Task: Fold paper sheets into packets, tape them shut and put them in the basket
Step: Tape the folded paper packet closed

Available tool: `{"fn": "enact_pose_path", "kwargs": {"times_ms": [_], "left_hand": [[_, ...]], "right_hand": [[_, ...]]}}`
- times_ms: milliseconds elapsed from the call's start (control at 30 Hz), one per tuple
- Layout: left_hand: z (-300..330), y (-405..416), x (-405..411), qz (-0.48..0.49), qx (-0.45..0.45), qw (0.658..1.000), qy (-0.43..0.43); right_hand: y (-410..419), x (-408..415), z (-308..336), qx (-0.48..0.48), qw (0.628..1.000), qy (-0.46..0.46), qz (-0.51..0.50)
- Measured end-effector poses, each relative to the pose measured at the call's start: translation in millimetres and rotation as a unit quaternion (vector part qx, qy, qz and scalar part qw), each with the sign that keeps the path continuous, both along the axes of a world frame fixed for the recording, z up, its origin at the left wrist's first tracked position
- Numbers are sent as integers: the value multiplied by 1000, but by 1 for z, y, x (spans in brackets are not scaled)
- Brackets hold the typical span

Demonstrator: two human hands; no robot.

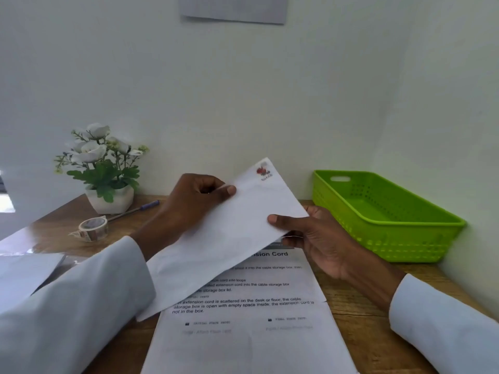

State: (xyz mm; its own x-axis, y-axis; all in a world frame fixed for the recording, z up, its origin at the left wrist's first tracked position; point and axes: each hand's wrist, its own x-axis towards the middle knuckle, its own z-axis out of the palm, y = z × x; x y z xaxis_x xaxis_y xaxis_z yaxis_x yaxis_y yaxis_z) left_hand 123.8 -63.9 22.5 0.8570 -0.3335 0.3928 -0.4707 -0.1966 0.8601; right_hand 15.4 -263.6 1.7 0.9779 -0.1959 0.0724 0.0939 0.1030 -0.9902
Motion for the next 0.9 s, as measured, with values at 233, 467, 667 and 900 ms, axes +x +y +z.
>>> {"fn": "enact_pose_path", "kwargs": {"times_ms": [233, 467, 667, 900], "left_hand": [[55, -8, -15, -4, -157, 987, 36], [108, -24, -21, -51, -226, 971, 54], [127, -61, -28, -101, -161, 981, 26], [107, -154, -19, -81, -130, 988, 25]], "right_hand": [[27, -8, 22, 20, 998, -46, 28], [0, -14, 73, 16, 987, -145, -69], [-57, -16, 113, -14, 965, -179, -191], [-139, -10, 122, -214, 891, -145, -374]]}}
